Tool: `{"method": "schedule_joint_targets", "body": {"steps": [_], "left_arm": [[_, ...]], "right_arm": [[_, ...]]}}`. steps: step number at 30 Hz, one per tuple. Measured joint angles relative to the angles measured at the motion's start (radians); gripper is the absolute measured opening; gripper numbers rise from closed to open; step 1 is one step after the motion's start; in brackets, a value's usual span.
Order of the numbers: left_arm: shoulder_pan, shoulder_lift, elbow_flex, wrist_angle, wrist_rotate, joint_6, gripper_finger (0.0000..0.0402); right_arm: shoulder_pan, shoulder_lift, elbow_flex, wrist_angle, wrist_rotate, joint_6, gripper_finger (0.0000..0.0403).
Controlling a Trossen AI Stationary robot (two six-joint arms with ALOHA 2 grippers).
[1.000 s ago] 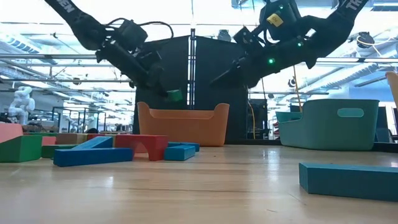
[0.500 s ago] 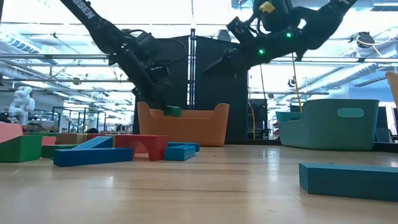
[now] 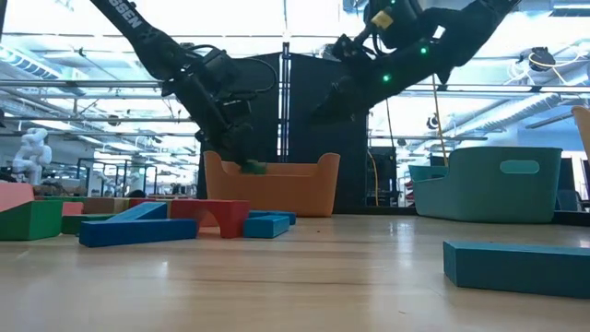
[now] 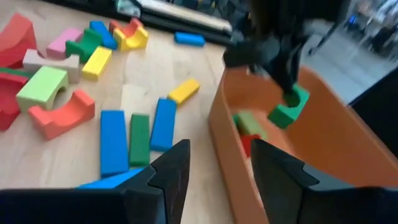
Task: Sort blocks by size
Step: Put the green arch block into the orange bin, then put the orange arch block into the orange bin
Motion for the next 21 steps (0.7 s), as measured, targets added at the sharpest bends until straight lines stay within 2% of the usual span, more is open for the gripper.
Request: {"method": "schedule_joint_targets", "body": {"steps": [10, 15, 21], "left_arm": [[-0.002, -0.038, 0.000, -0.041, 0.003, 0.040, 0.0159], [-0.045, -0.158, -0.001, -0.184, 0.074, 0.053, 0.0165], [-0.180, -0.320, -0.001, -0.322, 0.105, 0.034, 0.0166]], "right_arm": [[0.019, 0.000, 0.000, -0.056, 0.003, 0.121, 0.0158], [0.039, 0.000, 0.000, -0.056, 0.003, 0.136, 0.0158], [0.043, 0.000, -0.002, -0.056, 0.030, 0.140, 0.0158]]}}
